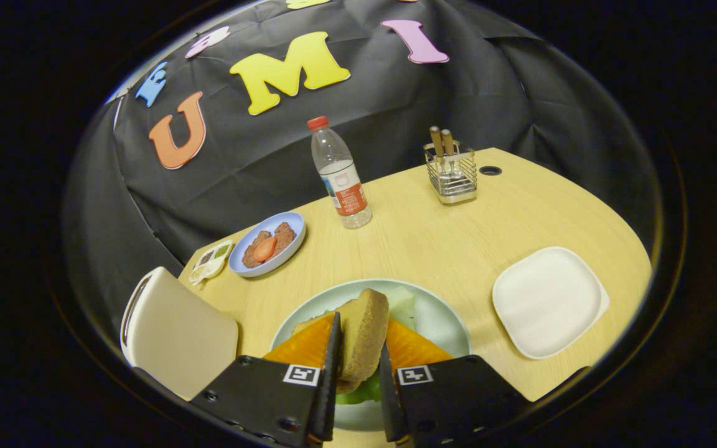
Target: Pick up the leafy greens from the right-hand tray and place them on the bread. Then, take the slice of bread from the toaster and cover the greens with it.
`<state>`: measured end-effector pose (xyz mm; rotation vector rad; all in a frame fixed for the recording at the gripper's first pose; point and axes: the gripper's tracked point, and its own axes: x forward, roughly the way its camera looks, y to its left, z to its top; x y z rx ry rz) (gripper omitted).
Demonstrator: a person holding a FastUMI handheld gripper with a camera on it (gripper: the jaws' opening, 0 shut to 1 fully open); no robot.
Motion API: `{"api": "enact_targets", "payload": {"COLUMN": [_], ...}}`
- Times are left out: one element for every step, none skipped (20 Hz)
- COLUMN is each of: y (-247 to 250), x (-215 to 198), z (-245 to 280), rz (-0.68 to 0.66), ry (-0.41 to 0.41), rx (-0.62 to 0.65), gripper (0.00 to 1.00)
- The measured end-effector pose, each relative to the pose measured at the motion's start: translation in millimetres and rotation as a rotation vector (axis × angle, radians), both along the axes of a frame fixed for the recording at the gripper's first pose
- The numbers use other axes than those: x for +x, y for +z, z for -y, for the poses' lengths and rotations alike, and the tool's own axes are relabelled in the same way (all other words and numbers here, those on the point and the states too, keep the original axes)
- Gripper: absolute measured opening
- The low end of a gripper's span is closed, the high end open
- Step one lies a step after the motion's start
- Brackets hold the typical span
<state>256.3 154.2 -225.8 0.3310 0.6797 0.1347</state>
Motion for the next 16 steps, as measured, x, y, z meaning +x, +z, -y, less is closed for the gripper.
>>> {"api": "enact_targets", "payload": {"y": [-1.0, -2.6, -4.6, -5.2, -5.4, -5.3, -4.8, -4.6, -5.0, -5.6, -7.7, -9.0, -8.2, -7.2, -6.4, -5.1], "x": [-0.6, -0.4, 0.6, 2.4, 2.3, 1.7, 2.6, 2.8, 2.9, 3.6, 3.3, 3.4, 1.3, 2.7, 4.2, 5.2], "z": [3.0, 3.6, 4.2, 7.3, 7.2, 9.1, 8.8, 9.2, 9.0, 11.4, 11.5, 11.9, 12.9, 16.1, 21.6, 24.6], "rz": [-0.002, -0.004, -0.006, 0.002, 0.009, 0.016, 0.029, 0.040, 0.054, 0.069, 0.075, 0.078, 0.085, 0.095, 0.107, 0.120], "ry": [0.004, 0.011, 0.018, 0.021, 0.028, 0.030, 0.034, 0.038, 0.041, 0.041, 0.044, 0.043, 0.045, 0.035, 0.018, 0.005], "rx": [0.003, 0.015, 0.021, 0.020, 0.023, 0.028, 0.034, 0.033, 0.024, 0.003, -0.010, -0.024, -0.038, -0.056, -0.089, -0.120], "gripper": [0.33, 0.35, 0.37, 0.39, 0.41, 0.43, 0.43, 0.44, 0.44, 0.46, 0.47, 0.49, 0.50, 0.52, 0.58, 0.63]}}
